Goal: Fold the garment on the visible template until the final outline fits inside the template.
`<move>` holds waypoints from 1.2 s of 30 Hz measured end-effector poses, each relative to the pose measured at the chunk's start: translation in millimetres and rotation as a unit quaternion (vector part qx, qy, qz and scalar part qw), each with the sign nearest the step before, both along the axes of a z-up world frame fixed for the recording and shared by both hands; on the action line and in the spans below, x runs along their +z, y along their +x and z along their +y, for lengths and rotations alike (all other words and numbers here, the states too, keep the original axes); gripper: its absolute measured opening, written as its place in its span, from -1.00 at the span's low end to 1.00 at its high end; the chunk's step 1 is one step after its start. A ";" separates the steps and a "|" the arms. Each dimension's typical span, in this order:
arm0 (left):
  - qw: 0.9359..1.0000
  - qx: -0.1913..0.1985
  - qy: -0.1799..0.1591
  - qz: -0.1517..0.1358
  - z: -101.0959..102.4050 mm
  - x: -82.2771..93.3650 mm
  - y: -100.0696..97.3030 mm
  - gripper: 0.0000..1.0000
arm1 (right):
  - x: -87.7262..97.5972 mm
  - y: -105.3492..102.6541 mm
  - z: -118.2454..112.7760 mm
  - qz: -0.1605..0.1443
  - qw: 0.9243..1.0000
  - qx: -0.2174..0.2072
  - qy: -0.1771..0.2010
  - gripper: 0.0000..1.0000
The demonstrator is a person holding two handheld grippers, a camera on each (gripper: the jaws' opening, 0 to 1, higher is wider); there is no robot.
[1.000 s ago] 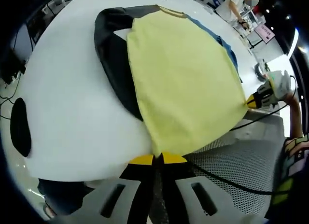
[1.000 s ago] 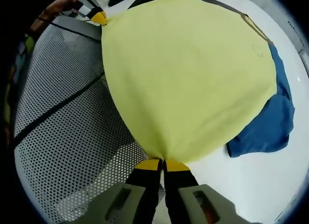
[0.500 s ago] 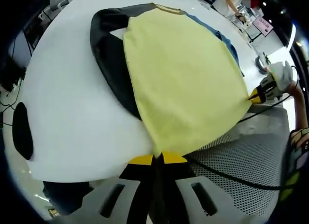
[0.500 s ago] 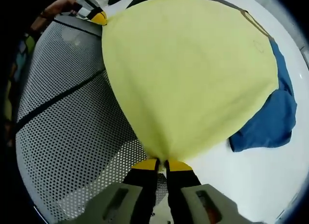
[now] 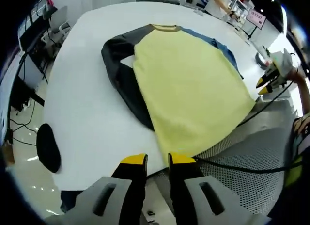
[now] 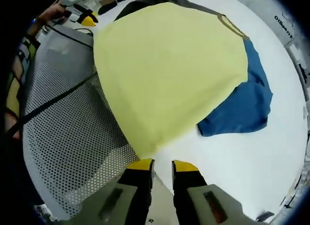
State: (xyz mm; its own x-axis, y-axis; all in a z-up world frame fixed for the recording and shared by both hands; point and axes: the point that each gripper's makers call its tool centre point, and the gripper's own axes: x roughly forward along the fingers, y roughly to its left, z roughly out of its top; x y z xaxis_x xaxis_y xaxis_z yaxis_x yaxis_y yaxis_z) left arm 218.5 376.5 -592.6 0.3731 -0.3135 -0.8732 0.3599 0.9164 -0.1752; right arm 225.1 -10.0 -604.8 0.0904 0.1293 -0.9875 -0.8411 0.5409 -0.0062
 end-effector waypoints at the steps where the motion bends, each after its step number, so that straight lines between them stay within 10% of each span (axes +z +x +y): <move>1: 1.000 0.006 -0.007 -0.007 -2.2 3.9 3.0 -0.69 | 2.8 7.0 0.0 -0.016 1.000 -0.005 0.001 -0.78; 16: 0.988 -0.005 -0.033 -0.153 -27.4 41.5 47.4 -0.49 | -0.6 44.5 -10.9 -0.093 0.992 -0.080 0.012 -0.72; 22: 0.983 -0.012 -0.042 -0.177 -36.8 40.3 55.1 -0.41 | 0.8 79.6 -9.1 -0.173 0.974 -0.136 0.055 -0.79; 36: 0.976 -0.006 -0.056 -0.212 -50.8 42.8 68.2 -0.33 | -35.9 92.5 1.7 -0.154 0.975 -0.131 0.091 -0.88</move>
